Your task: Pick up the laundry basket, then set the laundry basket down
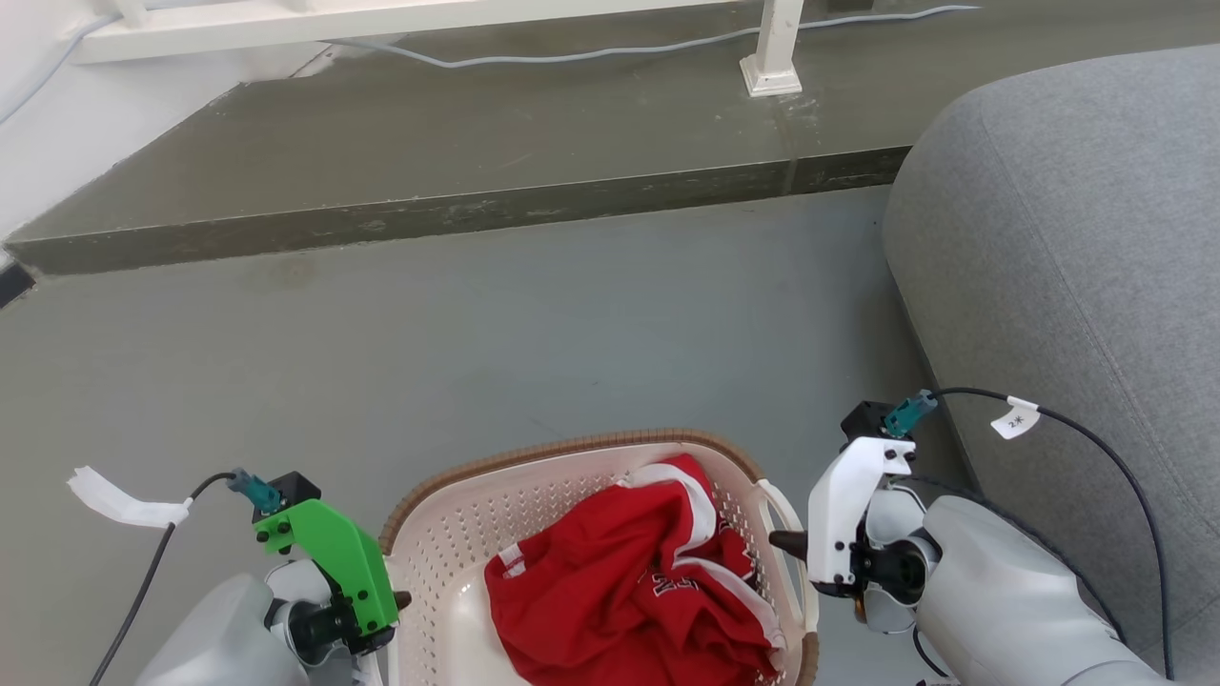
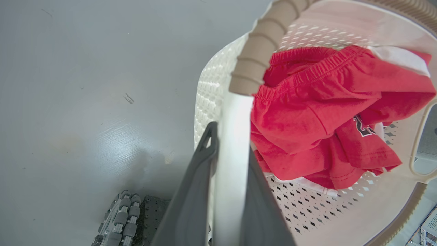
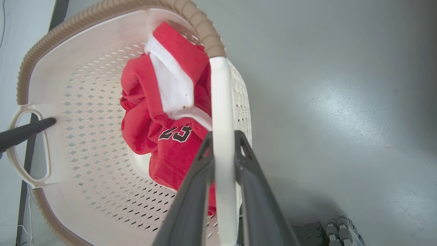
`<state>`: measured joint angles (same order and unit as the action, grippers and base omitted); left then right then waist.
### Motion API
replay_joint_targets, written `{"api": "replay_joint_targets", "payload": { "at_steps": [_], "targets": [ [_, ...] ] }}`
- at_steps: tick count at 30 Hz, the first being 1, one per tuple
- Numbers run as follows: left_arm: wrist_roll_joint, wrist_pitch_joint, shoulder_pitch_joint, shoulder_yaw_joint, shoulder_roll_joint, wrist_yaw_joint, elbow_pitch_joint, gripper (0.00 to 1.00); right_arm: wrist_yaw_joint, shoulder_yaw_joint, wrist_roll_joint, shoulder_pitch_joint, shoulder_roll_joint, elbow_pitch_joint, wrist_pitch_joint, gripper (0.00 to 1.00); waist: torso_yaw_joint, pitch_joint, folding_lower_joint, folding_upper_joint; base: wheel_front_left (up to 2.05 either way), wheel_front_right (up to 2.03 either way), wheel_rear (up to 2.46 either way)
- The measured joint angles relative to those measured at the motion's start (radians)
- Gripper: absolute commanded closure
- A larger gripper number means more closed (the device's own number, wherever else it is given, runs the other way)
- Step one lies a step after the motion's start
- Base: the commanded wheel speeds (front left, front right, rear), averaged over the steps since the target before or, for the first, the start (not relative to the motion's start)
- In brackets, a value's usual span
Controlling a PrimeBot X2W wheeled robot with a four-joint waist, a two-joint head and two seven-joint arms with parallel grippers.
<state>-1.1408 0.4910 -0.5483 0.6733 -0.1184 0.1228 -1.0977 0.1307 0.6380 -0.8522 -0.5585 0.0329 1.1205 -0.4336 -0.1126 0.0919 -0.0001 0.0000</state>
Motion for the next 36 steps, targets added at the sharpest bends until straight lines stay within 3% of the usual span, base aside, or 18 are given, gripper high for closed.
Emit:
{"api": "replay_joint_targets", "payload": {
  "at_steps": [21,36],
  "targets": [
    [-0.007,-0.031,-0.001,0.006,-0.012,0.0,0.007,1.0,-0.01,0.021,-0.029,-0.004,0.001,-0.02,0.012,1.0,-0.002,0.027,0.0,0.0,0.0,0.0,0.0],
    [0.039,-0.134,-0.082,0.014,-0.024,0.001,0.03,1.0,-0.044,0.037,-0.016,-0.058,-0.001,-0.049,0.137,1.0,-0.002,0.148,0.0,0.0,0.0,0.0,0.0]
  ]
}}
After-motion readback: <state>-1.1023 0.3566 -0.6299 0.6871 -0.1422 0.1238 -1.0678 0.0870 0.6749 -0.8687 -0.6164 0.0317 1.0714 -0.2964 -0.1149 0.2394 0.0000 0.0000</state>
